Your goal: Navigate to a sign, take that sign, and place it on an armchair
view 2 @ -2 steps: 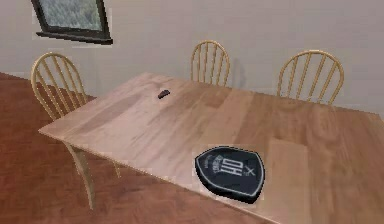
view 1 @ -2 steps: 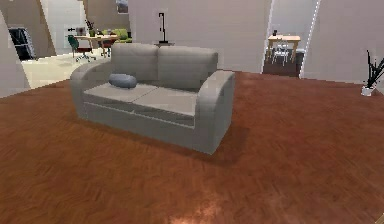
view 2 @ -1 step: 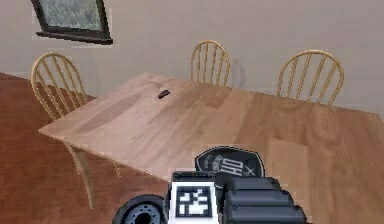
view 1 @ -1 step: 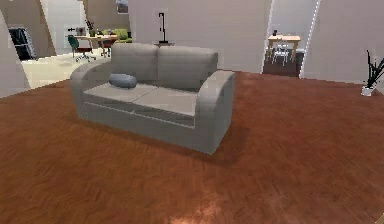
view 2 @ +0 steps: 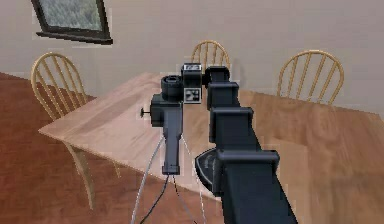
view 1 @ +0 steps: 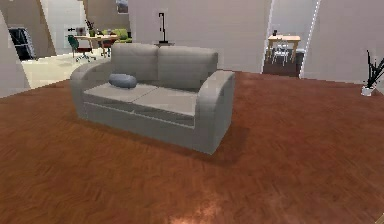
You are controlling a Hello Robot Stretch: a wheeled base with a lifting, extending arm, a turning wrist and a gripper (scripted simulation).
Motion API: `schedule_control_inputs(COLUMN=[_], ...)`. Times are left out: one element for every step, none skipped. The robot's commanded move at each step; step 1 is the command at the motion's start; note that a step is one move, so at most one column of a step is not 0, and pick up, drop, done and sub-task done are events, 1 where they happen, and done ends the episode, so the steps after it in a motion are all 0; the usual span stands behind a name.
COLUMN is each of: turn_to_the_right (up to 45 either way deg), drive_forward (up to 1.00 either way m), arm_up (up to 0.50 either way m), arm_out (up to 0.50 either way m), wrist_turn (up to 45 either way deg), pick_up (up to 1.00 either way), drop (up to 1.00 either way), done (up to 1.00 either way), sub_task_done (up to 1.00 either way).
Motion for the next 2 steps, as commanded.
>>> schedule_control_inputs(turn_to_the_right=[0.0,0.0], drive_forward=[0.00,0.00], arm_up=[0.00,0.00], arm_out=[0.00,0.00], wrist_turn=[45.0,45.0], pick_up=[0.00,0.00], drop=[0.00,0.00], done=[0.00,0.00], sub_task_done=[0.00,0.00])
